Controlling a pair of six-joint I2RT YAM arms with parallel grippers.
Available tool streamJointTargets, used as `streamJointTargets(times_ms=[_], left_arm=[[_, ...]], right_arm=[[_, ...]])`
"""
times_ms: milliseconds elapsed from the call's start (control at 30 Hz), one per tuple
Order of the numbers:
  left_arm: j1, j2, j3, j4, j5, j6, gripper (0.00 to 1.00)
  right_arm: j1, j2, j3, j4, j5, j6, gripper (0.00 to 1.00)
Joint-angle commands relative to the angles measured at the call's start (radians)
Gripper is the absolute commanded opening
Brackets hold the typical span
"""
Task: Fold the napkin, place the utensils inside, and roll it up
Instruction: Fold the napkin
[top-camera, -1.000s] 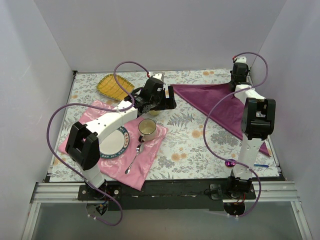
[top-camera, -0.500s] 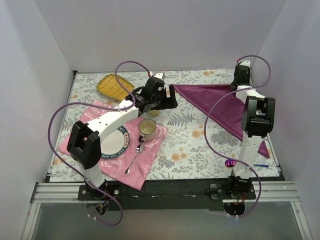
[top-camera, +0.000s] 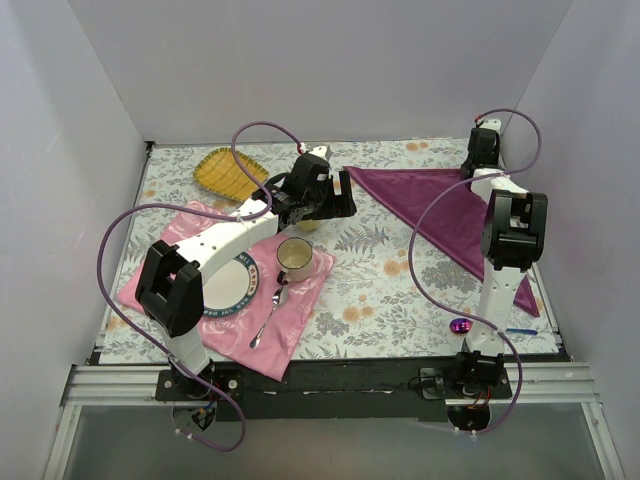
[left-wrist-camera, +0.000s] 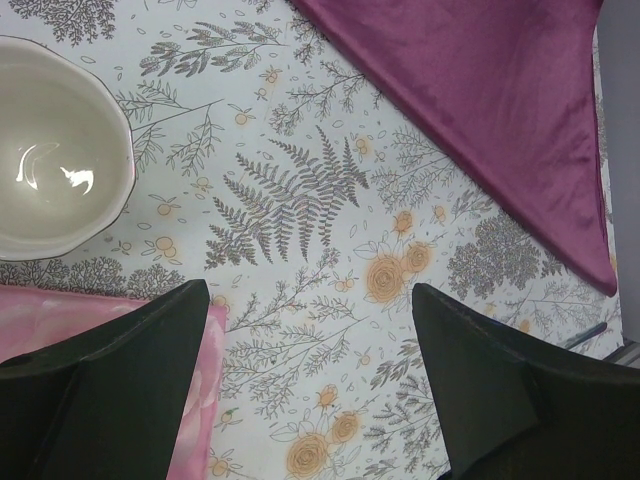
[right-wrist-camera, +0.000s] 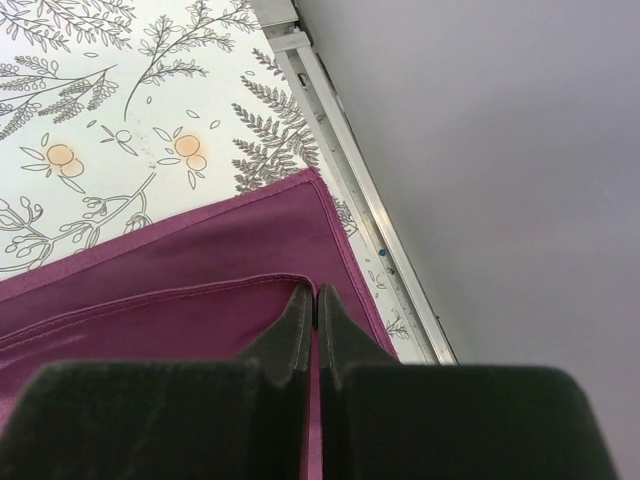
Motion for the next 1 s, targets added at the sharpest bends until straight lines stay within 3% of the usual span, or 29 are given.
streamJointTargets(times_ms=[0,967], left_arm=[[0.004,-0.008,0.035,0.007,0.014,-0.003,0.82],[0.004,0.000,0.035,0.005,0.026,-0.003,0.82]], right_arm=[[-0.002,0.009,0.053,0.020,-0.011,0.002,0.01],[-0.017,0.124,0.183,0.000,0.004,-0.036,0.01]])
